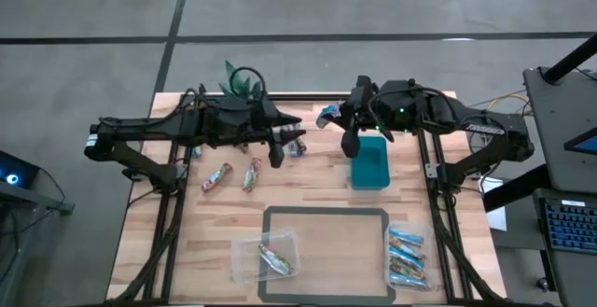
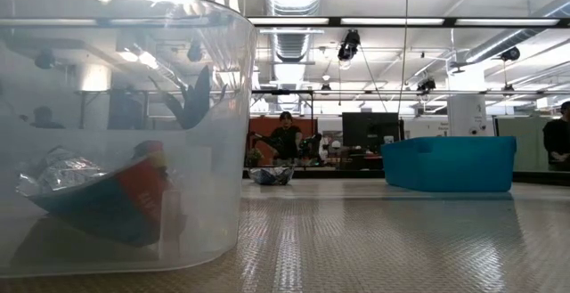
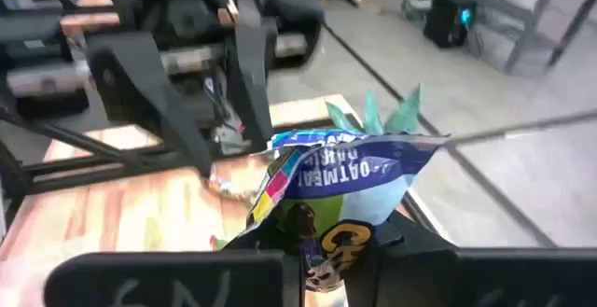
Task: Pick and place Granola Bars by type
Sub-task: Put the bottom left blue granola bar into the blue bin
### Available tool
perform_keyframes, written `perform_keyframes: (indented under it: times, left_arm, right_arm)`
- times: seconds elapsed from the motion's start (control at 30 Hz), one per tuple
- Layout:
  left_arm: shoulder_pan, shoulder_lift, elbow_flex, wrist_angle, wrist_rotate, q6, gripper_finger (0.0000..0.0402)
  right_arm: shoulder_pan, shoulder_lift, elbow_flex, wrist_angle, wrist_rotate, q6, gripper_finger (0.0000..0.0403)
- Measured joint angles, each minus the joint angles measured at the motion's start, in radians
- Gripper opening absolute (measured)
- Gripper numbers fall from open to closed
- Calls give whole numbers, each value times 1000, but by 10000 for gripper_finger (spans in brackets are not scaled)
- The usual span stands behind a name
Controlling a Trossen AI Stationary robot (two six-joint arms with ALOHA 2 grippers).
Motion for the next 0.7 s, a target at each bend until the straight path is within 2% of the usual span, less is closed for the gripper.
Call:
perform_keyframes:
  times: [0.2,0.47,0.7]
  left_arm:
    - [16,-40,-2,-75,-3,3,176]
    - [16,-68,-4,-170,28,4,180]
    - [16,-101,-9,-204,36,13,180]
  right_arm:
    - [-67,15,91,-280,8,77,24]
    - [-125,86,197,-631,3,76,22]
    - [-165,148,203,-778,-6,4,22]
